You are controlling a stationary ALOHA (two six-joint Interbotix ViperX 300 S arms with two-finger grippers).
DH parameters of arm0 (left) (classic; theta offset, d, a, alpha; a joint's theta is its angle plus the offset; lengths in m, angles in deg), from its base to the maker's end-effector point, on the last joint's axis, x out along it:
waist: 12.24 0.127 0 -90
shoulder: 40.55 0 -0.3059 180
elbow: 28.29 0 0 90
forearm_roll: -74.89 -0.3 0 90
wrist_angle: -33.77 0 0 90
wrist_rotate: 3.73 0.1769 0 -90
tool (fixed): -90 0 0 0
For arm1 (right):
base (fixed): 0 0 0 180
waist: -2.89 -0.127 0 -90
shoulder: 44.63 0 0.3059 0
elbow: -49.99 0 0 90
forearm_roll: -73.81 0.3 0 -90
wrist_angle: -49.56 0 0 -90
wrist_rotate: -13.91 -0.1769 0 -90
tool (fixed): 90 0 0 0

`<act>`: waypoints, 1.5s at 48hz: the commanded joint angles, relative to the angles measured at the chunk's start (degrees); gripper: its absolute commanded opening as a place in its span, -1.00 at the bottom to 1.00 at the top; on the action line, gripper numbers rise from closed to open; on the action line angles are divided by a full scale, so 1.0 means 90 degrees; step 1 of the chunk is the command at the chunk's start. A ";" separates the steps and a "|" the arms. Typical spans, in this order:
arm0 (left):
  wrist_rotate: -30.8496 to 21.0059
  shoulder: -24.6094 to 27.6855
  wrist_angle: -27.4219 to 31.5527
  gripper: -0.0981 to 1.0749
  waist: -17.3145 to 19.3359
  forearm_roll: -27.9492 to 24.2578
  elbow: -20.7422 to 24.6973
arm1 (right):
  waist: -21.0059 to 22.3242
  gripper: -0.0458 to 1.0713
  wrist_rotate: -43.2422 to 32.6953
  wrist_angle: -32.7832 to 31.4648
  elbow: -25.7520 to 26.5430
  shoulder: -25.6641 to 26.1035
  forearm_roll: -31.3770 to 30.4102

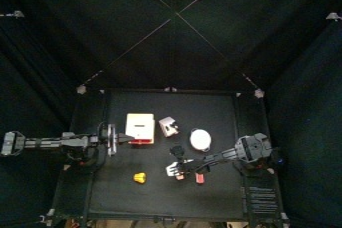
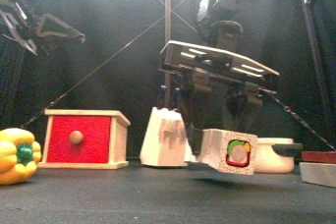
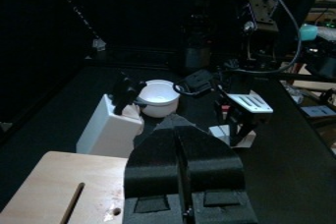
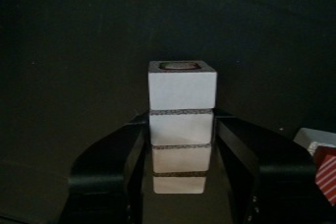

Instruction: Put sushi roll left of salmon sushi

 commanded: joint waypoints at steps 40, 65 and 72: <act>0.0020 0.0029 -0.0029 -0.88 0.0049 0.0586 0.0098 | 0.0244 0.38 -0.0537 -0.1602 0.1582 -0.0566 0.0381; 0.0000 0.0029 -0.0029 -0.88 0.0049 0.0596 0.0049 | 0.0117 0.40 -0.0400 -0.1338 0.1533 -0.0684 0.0742; 0.0010 0.0029 -0.0029 -0.88 0.0049 0.0596 0.0039 | 0.0117 0.41 -0.0400 -0.1299 0.1494 -0.0684 0.0723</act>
